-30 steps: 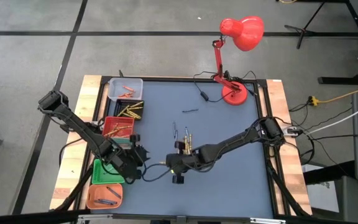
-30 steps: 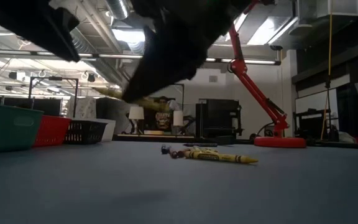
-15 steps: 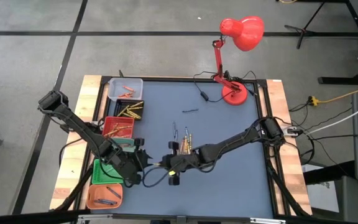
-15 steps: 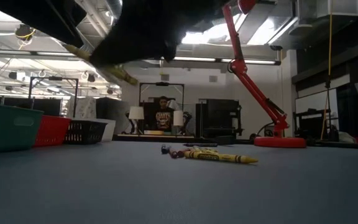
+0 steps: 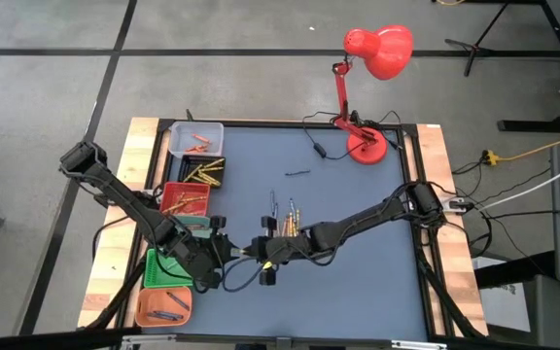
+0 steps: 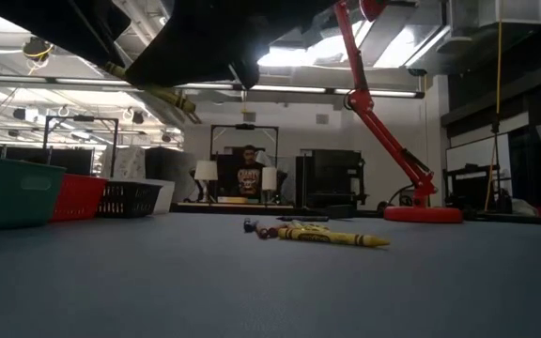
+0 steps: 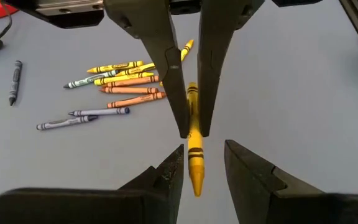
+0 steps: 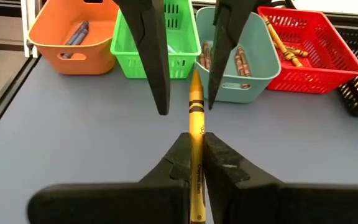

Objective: Sort crayons
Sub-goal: Put the yellow crayon into the orange bin

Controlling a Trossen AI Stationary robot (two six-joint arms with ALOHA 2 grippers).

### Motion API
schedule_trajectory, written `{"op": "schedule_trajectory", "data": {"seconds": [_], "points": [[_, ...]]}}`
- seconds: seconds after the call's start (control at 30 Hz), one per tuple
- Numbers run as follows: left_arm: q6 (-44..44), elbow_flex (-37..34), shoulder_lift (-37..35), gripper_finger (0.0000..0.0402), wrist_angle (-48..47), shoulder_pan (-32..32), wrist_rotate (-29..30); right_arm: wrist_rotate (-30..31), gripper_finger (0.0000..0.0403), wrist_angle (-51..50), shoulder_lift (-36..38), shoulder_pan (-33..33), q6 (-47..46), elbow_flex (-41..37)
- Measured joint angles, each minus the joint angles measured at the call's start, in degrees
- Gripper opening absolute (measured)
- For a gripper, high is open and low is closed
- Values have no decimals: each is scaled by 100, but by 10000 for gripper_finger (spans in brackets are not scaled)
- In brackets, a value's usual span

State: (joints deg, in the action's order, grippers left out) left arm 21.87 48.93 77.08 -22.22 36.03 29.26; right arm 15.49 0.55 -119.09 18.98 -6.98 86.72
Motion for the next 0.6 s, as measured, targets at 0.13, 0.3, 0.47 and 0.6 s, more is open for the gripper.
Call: {"op": "schedule_trajectory", "data": {"seconds": [0.13,0.3,0.47,0.6], "points": [[2,0,0,100,0,0,0,-2,21,98,0,7,1,0],[7,0,0,97,-2,0,0,-2,21,198,0,9,2,0],[9,0,0,64,-2,0,0,-2,21,223,0,9,2,2],[10,0,0,27,-7,0,9,-7,21,220,0,10,2,2]]}}
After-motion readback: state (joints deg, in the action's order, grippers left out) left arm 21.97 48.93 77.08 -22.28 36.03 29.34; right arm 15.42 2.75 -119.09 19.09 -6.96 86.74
